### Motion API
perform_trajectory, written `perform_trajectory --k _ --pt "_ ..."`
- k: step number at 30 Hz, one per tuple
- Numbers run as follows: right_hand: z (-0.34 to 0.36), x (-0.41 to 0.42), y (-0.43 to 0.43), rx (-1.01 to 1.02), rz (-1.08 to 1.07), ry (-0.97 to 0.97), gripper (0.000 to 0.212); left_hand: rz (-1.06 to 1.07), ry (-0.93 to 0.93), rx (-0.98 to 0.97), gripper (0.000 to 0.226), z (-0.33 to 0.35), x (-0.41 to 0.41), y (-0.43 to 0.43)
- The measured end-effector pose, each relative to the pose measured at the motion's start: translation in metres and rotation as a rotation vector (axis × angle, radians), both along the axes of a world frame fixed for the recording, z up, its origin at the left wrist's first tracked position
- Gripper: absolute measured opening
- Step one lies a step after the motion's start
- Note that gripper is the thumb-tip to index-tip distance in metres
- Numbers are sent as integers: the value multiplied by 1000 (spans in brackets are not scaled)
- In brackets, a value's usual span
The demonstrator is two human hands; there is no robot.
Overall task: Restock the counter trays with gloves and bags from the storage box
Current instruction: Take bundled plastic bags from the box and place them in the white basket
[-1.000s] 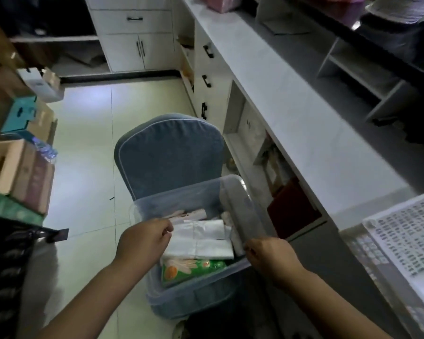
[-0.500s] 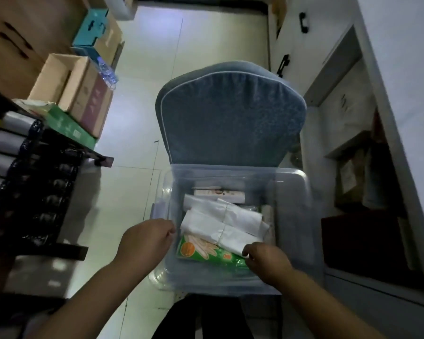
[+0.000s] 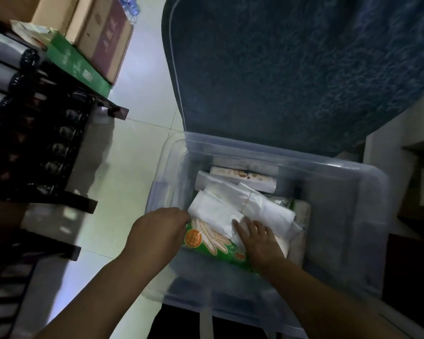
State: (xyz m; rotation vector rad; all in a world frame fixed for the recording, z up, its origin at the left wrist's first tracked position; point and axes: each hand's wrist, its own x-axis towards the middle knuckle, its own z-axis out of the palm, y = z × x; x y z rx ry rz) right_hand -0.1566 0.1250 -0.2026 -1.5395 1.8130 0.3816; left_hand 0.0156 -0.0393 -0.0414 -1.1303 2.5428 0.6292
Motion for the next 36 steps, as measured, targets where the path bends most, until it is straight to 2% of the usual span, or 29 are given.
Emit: perform_trajectory --k 6,10,12,14,16,18,21,24,27,29,31,34,36 --pt "-8 0 2 -24 33 35 91 -21 -23 5 19 -5 1 6" --pt "2 -2 0 -44 -20 12 94 -18 -13 10 23 -2 8 17" --pt "7 -3 -1 -138 -51 62 89 3 -3 29 19 -2 11 22" --pt "12 0 -3 -234 -90 158 74 12 7 43 20 -3 13 25" --pt "13 3 -6 -282 -150 220 56 33 11 70 24 -7 16 26" --pt "10 5 -9 -294 -141 244 47 53 7 79 26 -12 18 26" --pt "11 -1 -16 -248 -202 140 36 59 -8 84 26 -14 17 25" --pt "27 -17 -23 -222 -438 -2 35 105 1 90 25 -11 14 26" --pt "60 -30 -30 -156 -636 -353 28 160 -18 123 24 -9 8 28" --pt "87 -29 -32 -178 -745 -584 20 305 -1 228 37 -10 -1 29" --pt "114 -25 -35 -217 -825 -756 22 583 128 464 61 -8 -15 28" --pt "144 -19 -45 -189 -866 -943 24 1061 573 1035 80 4 -32 17" --pt "153 -14 -54 -175 -836 -1006 22 1301 862 1228 71 8 -34 8"
